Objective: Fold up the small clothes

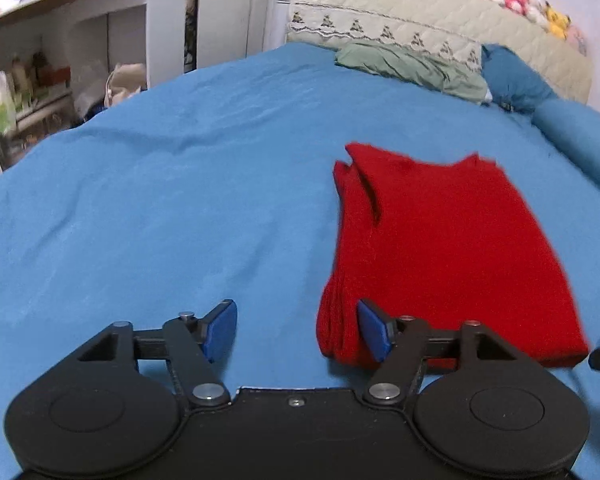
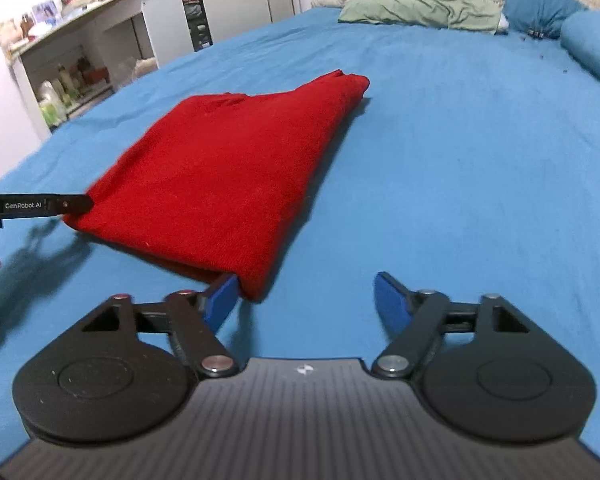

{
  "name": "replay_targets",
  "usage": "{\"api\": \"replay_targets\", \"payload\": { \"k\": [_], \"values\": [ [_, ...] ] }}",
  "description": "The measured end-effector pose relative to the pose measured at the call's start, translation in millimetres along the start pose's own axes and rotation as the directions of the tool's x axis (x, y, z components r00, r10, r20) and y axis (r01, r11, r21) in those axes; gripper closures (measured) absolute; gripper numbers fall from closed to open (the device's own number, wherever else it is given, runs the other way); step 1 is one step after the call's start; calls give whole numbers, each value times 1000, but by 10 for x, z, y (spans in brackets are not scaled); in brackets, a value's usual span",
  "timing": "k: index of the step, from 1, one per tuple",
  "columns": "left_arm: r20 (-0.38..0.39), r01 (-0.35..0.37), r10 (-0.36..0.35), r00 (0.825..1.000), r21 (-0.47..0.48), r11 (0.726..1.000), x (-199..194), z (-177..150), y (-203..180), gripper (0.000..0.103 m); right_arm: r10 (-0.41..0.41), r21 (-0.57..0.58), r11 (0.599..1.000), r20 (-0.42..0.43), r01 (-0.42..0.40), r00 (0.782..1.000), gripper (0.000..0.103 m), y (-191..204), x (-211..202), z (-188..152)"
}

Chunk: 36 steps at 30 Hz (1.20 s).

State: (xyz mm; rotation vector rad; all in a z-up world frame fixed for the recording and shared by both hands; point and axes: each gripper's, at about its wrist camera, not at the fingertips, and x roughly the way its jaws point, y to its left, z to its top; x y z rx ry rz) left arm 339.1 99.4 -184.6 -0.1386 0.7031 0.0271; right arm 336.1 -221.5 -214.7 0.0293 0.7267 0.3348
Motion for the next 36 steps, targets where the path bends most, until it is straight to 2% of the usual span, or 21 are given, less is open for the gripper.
{"api": "replay_targets", "payload": {
  "k": [1, 2, 3, 4, 7, 10, 13, 15, 17, 19, 20, 21, 22, 23, 24, 26, 28, 32, 36],
  "values": [
    [10, 17, -17, 1000, -6, 1000, -32, 83, 12, 27, 15, 7, 1000, 3, -15, 1000, 5, -51, -49, 49],
    [21, 36, -36, 999, -7, 999, -48, 165, 7, 14, 34, 16, 999, 4, -34, 999, 0, -104, -93, 115],
    [32, 70, -70, 997, -5, 998, -38, 267, 7, 0, 52, 33, 998, 9, -52, 999, 0, -160, -129, 201],
    [36, 117, -117, 993, -7, 993, -4, 362, 17, 0, 68, 54, 996, 20, -69, 998, 0, -213, -153, 277],
    [-42, 240, -242, 969, -40, 970, 300, 666, 28, 0, 148, 132, 980, 22, -150, 989, 0, -379, -109, 557],
    [-80, 263, -262, 962, -4, 965, 625, 852, -56, 0, 205, 206, 958, 1, -201, 979, 0, -484, 120, 793],
    [-136, 278, -273, 952, 18, 960, 886, 919, -106, 4, 220, 266, 942, -33, -203, 975, 0, -523, 435, 903],
    [-174, 285, -281, 944, 0, 958, 1053, 928, -101, 10, 231, 306, 929, -46, -206, 972, 0, -512, 665, 938],
    [-205, 295, -297, 933, -37, 955, 1167, 886, -42, 16, 210, 293, 937, -44, -189, 977, 0, -451, 834, 940],
    [-205, 307, -311, 928, -51, 950, 1209, 842, -55, 17, 195, 291, 941, -48, -173, 980, 5, -411, 983, 929],
    [-200, 313, -316, 928, -47, 949, 1199, 831, -50, 23, 206, 308, 934, -45, -182, 978, 12, -415, 1039, 917],
    [-203, 329, -331, 921, -46, 943, 1198, 827, -56, 44, 221, 334, 922, -42, -194, 974, 24, -426, 1092, 902],
    [-218, 365, -370, 903, -64, 929, 1208, 829, -59, 57, 239, 359, 909, -37, -210, 970, 31, -431, 1135, 884],
    [-224, 377, -388, 894, -89, 922, 1199, 836, -56, 62, 267, 384, 893, -30, -236, 963, 50, -439, 1165, 870],
    [-224, 369, -380, 897, -89, 925, 1171, 855, -69, 71, 275, 397, 885, -27, -242, 961, 54, -436, 1171, 872],
    [-200, 374, -383, 902, -78, 924, 1061, 896, -105, 76, 266, 384, 892, -12, -241, 964, 62, -396, 1115, 912],
    [-163, 406, -411, 897, -64, 912, 889, 945, -159, 77, 278, 376, 888, 17, -263, 961, 64, -376, 995, 974],
    [-89, 502, -502, 860, -18, 864, 368, 1006, -353, 78, 314, 382, 865, 96, -326, 945, 65, -434, 515, 1060],
    [-64, 568, -566, 822, 14, 823, -141, 866, -601, 78, 304, 368, 864, 165, -345, 938, 65, -587, -201, 915]
  ]
}}
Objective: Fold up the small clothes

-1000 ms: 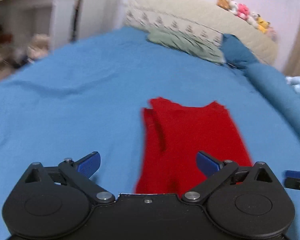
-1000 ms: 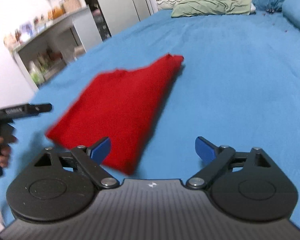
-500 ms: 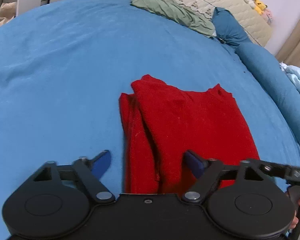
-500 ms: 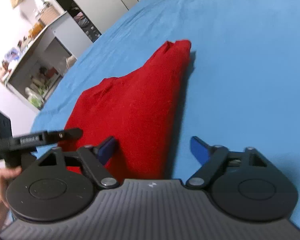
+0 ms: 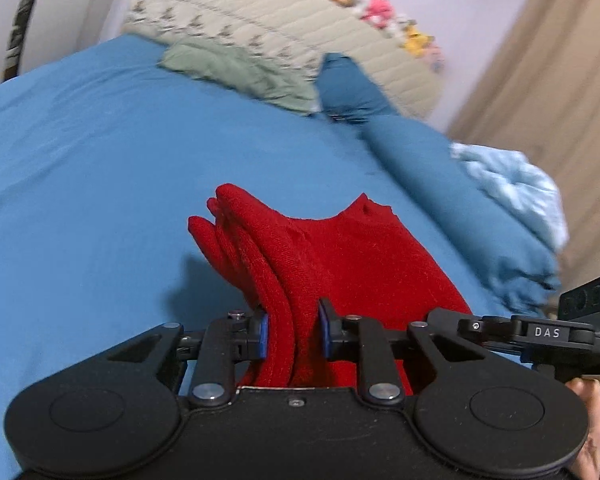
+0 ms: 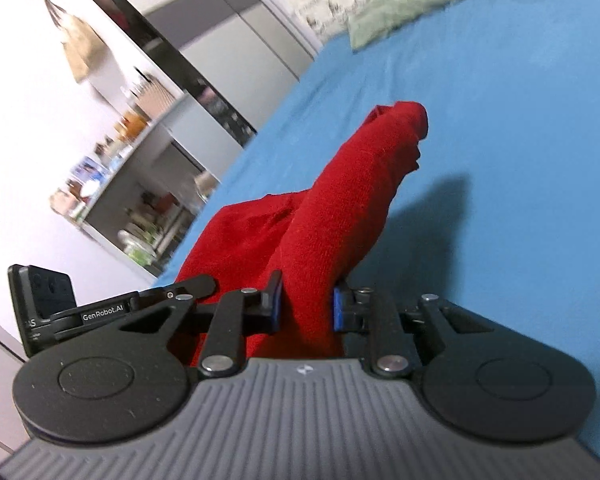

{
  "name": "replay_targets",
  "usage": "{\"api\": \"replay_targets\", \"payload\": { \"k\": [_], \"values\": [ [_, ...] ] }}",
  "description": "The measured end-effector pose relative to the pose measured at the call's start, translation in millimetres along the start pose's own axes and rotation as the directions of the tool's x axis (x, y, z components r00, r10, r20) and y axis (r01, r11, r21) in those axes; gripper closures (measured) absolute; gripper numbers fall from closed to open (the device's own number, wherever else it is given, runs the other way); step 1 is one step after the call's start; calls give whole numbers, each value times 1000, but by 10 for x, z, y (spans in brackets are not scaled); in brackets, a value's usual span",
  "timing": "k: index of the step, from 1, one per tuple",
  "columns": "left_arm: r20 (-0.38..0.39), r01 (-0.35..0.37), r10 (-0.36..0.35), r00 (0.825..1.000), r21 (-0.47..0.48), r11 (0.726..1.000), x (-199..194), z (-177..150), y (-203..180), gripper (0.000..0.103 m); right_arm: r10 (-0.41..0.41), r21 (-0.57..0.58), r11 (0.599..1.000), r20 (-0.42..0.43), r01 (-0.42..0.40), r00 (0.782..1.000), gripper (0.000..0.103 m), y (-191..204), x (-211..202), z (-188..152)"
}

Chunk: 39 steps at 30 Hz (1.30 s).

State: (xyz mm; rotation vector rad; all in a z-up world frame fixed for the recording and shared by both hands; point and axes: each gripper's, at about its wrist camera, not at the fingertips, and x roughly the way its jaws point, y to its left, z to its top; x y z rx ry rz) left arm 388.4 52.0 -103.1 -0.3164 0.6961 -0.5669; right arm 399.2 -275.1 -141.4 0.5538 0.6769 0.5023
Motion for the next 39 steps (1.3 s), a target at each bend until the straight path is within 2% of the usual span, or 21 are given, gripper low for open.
{"api": "replay_targets", "payload": {
  "k": [4, 7, 10, 12, 16, 17, 18, 20, 22, 25, 27, 31, 34, 36, 39],
  "values": [
    [-12, 61, -61, 998, -10, 998, -37, -423, -423, 78, -25, 24, 999, 16, 25, 1000, 65, -127, -703, -272],
    [-36, 64, -64, 997, -16, 998, 127, -846, -631, 78, -111, 35, 993, -9, 112, 994, 64, -299, -1022, -589],
    [-89, 30, -33, 995, -33, 999, 341, -1203, -689, 78, -224, 36, 973, -48, 226, 973, 62, -535, -1104, -927],
    [-69, -35, 37, 997, 30, 999, 318, -1323, -743, 76, -297, -3, 955, -64, 297, 953, 57, -651, -1071, -1113],
    [-61, -69, 74, 995, 77, 995, 257, -1269, -774, 65, -280, 4, 960, -26, 280, 960, 48, -673, -1081, -1217],
    [-49, -93, 98, 994, 92, 991, 223, -1241, -782, 54, -288, -7, 958, -18, 288, 958, 37, -633, -1088, -1210],
    [-35, -113, 117, 993, 105, 988, 206, -1269, -798, 39, -292, -17, 956, -10, 292, 956, 24, -607, -1109, -1197],
    [-2, -164, 166, 986, 143, 976, 170, -1230, -838, 22, -325, -39, 945, 21, 326, 945, 9, -508, -1163, -1189],
    [3, -225, 229, 973, 190, 956, 185, -1269, -843, 22, -378, -69, 922, 55, 381, 924, 8, -449, -1192, -1157],
    [-30, -289, 304, 952, 232, 929, 328, -1363, -827, 21, -516, -94, 849, 63, 520, 854, 8, -427, -1160, -1132],
    [-48, -301, 321, 946, 240, 923, 434, -1403, -814, 19, -562, -99, 821, 38, 563, 826, 8, -505, -1098, -1121],
    [-68, -313, 336, 940, 223, 923, 527, -1422, -780, 19, -574, -98, 813, 22, 573, 818, 7, -593, -1004, -1173],
    [-82, -329, 351, 933, 202, 923, 435, -1352, -827, 21, -573, -96, 814, 31, 573, 819, 7, -574, -1059, -1181],
    [-70, -354, 375, 924, 211, 911, 279, -1270, -959, 23, -571, -106, 813, 52, 573, 819, 9, -439, -1182, -1133],
    [-32, -371, 386, 922, 213, 904, -115, -1100, -1192, 22, -549, -129, 819, 106, 559, 829, 8, -82, -1505, -1044]
  ]
}}
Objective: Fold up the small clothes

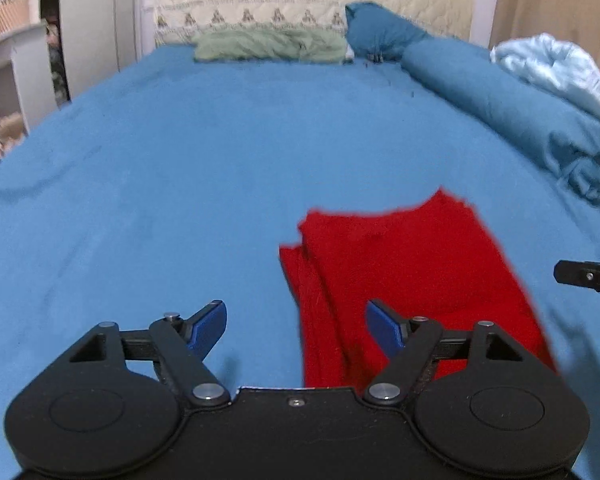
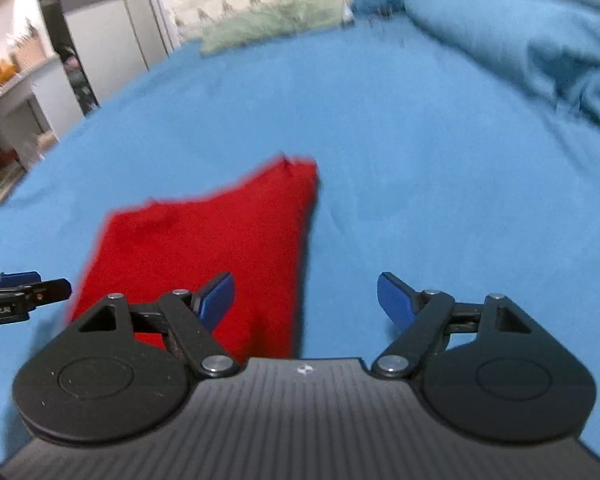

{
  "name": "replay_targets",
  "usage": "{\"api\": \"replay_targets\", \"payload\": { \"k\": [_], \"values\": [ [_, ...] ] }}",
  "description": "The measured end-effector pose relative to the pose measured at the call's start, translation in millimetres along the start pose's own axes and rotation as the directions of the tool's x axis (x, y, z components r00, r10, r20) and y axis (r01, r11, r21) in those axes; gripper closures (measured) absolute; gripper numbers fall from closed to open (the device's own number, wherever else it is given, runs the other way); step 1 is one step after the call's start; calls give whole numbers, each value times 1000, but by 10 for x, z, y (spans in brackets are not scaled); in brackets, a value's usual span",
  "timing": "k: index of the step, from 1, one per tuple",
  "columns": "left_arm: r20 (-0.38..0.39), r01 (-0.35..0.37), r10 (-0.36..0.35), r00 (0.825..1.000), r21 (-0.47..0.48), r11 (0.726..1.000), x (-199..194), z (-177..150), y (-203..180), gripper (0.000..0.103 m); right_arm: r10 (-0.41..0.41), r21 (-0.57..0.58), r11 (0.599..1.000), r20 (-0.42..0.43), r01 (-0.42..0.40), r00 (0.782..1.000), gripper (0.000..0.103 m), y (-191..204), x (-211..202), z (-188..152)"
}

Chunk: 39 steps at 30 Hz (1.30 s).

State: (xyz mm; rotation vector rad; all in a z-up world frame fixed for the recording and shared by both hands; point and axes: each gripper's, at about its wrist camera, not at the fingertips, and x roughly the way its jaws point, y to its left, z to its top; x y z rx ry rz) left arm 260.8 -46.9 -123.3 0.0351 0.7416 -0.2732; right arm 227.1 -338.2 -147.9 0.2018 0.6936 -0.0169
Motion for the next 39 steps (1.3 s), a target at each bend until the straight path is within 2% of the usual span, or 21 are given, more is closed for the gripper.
{"api": "replay_targets", "payload": {
  "k": [2, 5, 6, 11, 15, 18, 23, 30, 39],
  "values": [
    [13, -20, 20, 1000, -8, 1000, -345, 105, -27, 20, 24, -10, 1000, 14, -24, 1000, 8, 81, -318, 102],
    [42, -33, 33, 999, -18, 999, -932, 196, -88, 5, 46, -29, 999, 43, -44, 998, 5, 233, -864, 207],
    [56, -38, 39, 998, -19, 999, -1119, 211, -118, 1, 45, -40, 998, 51, -43, 998, 0, 292, -1054, 227],
    [97, -105, 105, 990, -7, 994, -1961, 133, -307, 0, -4, -99, 995, 108, 15, 994, 0, 536, -1949, 183],
    [125, -139, 141, 982, -21, 990, -2390, -61, -401, 0, -77, -139, 986, 120, 94, 990, 0, 657, -2474, 34],
    [123, -151, 155, 980, -47, 987, -2564, -203, -438, 0, -115, -150, 980, 119, 132, 986, 0, 695, -2734, -124],
    [138, -149, 154, 978, -42, 988, -2815, -429, -526, 0, -135, -131, 981, 85, 146, 987, 0, 704, -3015, -388],
    [132, -157, 154, 979, 11, 988, -2913, -697, -696, 0, -140, -97, 985, 52, 144, 989, 0, 718, -3200, -675],
    [139, -154, 150, 979, 23, 988, -2964, -800, -747, 0, -145, -105, 983, 58, 150, 988, 0, 803, -3269, -756]
  ]
}}
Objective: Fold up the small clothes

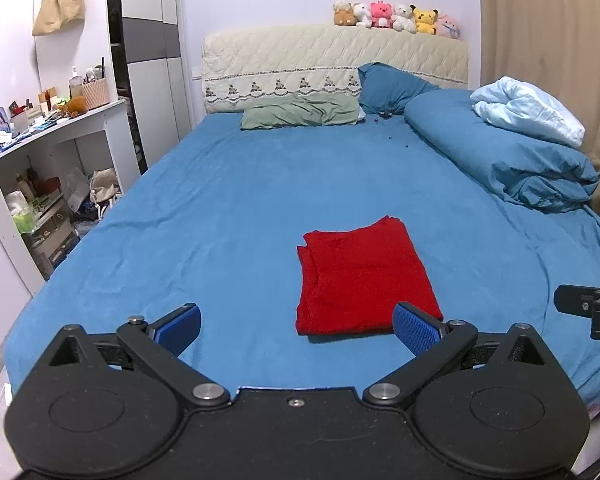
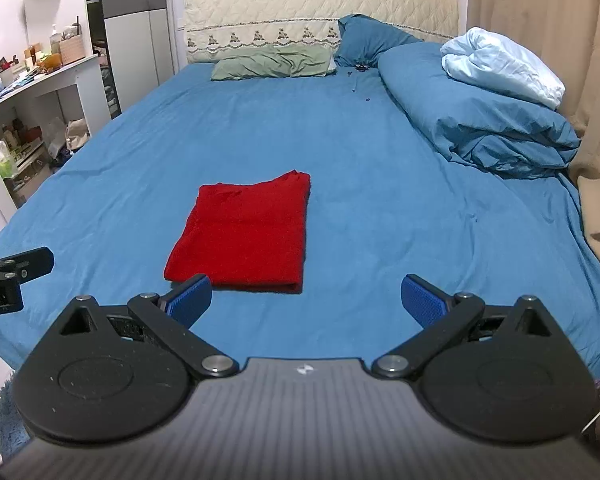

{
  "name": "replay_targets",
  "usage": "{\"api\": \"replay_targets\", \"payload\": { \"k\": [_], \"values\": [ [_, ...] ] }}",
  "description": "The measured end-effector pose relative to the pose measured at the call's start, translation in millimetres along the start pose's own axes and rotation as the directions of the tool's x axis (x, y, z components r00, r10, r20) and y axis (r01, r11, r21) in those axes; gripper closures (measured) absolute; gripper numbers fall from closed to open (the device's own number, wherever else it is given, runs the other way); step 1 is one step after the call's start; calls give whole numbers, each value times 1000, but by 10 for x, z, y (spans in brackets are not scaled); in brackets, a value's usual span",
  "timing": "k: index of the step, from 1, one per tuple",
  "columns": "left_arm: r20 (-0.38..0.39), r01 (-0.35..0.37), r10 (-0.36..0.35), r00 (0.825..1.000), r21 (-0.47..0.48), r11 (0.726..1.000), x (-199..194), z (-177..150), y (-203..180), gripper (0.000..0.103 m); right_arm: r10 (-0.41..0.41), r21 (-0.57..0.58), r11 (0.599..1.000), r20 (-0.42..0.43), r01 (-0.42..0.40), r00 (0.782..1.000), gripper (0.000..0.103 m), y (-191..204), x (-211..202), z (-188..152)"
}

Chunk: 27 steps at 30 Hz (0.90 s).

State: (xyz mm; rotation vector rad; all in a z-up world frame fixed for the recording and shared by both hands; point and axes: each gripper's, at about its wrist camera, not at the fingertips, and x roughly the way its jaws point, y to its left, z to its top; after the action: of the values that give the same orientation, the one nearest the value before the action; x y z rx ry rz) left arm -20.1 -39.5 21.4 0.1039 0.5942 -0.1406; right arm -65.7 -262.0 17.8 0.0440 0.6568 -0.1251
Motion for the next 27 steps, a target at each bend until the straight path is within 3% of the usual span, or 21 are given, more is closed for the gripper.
{"api": "replay_targets", "payload": {
  "k": [27],
  "values": [
    [8, 15, -15, 1000, -1, 1000, -23, 41, 38, 0, -10, 12, 1000, -2, 10, 1000, 0, -77, 6, 47]
  ]
}}
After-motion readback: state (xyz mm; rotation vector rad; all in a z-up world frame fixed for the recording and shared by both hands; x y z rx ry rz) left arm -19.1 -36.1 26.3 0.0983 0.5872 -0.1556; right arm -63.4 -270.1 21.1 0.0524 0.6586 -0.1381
